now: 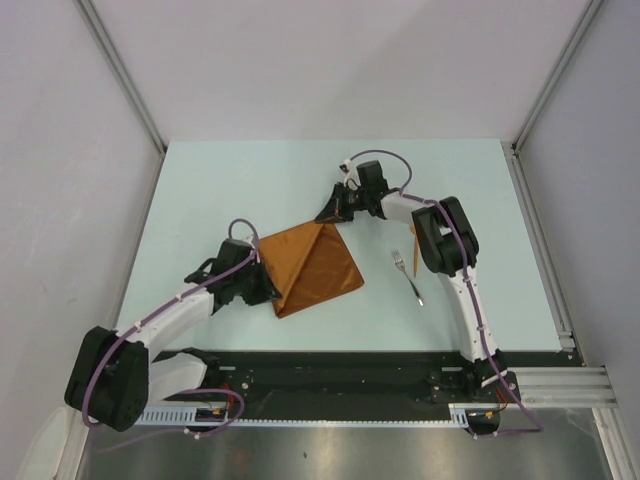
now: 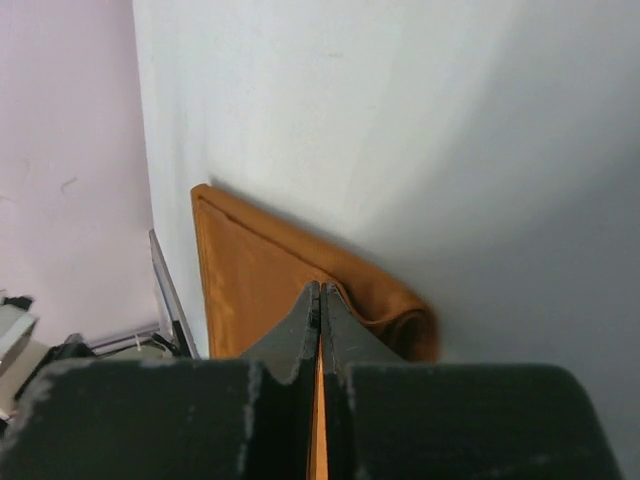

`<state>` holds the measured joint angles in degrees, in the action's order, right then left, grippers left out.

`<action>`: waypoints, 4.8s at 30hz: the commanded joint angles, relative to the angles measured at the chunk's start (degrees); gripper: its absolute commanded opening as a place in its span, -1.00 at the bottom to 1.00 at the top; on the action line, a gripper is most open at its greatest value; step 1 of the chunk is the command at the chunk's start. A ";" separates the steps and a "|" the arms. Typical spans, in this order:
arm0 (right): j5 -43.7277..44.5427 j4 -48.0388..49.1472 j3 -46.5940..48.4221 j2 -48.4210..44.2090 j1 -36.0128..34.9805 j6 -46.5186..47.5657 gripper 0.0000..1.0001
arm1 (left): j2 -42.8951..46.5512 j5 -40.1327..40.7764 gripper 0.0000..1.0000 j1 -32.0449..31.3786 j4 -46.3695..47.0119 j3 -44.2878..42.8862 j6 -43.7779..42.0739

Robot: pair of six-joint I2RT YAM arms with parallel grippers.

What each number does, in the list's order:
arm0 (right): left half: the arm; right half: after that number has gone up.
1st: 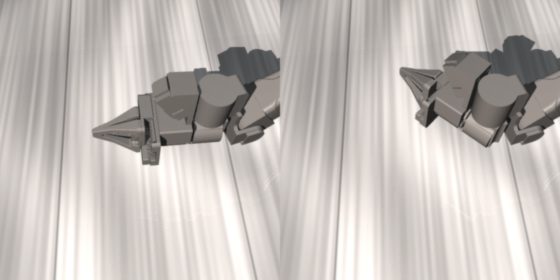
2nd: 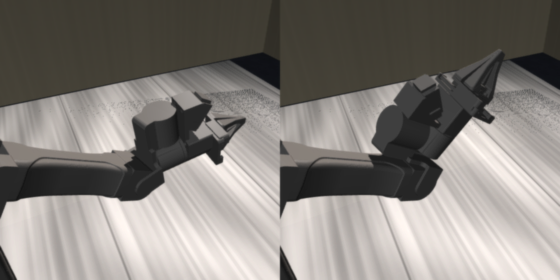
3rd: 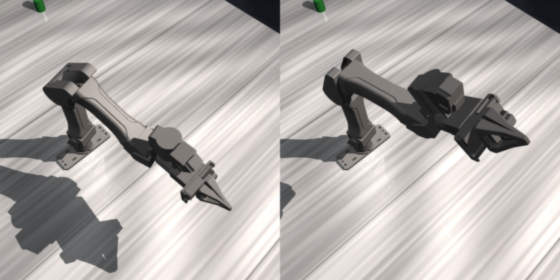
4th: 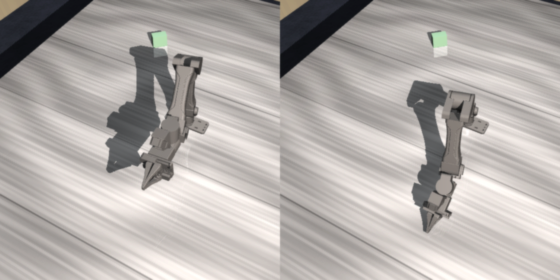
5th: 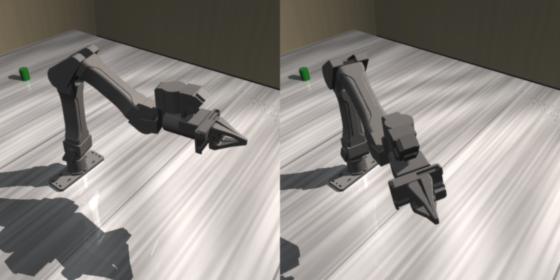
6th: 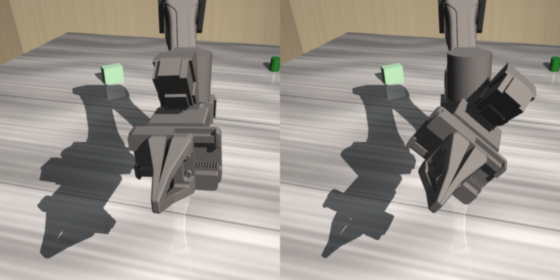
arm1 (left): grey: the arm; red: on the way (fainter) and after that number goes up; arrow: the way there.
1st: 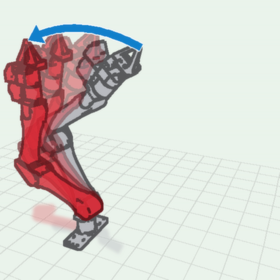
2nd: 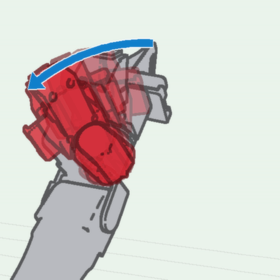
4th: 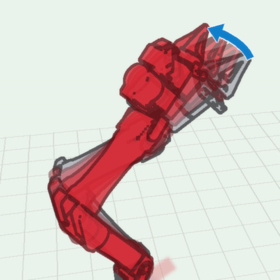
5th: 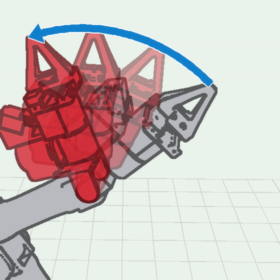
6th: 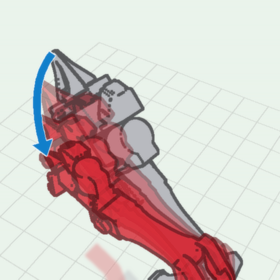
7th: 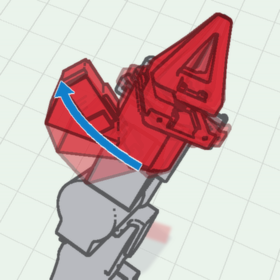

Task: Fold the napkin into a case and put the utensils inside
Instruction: Smooth out the upper triangle-folded napkin at the center of the board, then pick up the upper triangle-folded napkin from the center of the board.

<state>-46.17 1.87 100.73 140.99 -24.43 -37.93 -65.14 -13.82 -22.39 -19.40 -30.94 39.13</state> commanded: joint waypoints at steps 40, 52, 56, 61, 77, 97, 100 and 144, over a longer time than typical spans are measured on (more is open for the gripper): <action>-6.49 7.64 -0.70 -2.29 0.08 -1.53 -0.85 | 2.30 0.03 -0.74 -0.02 -0.02 2.74 1.12; 5.47 -12.31 -10.02 -17.93 -1.15 12.35 -0.32 | -0.94 -10.14 0.04 12.51 -0.56 -7.82 -2.39; 9.86 -15.05 -15.55 -22.41 -0.98 14.99 -0.19 | -8.32 -13.16 0.21 19.66 -0.55 -13.25 -6.42; 20.05 -19.52 -21.45 -26.99 0.34 19.91 -0.10 | -16.31 -13.51 0.28 24.04 -1.79 -19.51 -9.16; 21.82 -13.57 -37.35 -32.08 -5.01 16.23 0.08 | -27.67 -12.02 0.43 25.64 2.78 -22.85 -6.35; 61.56 -39.66 -9.33 -32.54 -26.34 19.92 0.81 | -22.06 -2.44 0.31 25.73 -4.76 -24.79 -0.56; 60.85 -39.75 -3.37 -28.24 -33.46 20.44 0.79 | -16.96 -0.77 0.32 26.78 -5.56 -22.24 0.41; 60.67 -45.11 7.90 -12.58 -44.83 22.02 0.02 | -8.33 -8.50 0.31 34.17 -4.68 -15.47 -6.35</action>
<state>14.79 -44.64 107.61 130.93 -68.77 -17.17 -73.21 -21.85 11.44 -24.97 -45.54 34.00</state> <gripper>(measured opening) 0.507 0.656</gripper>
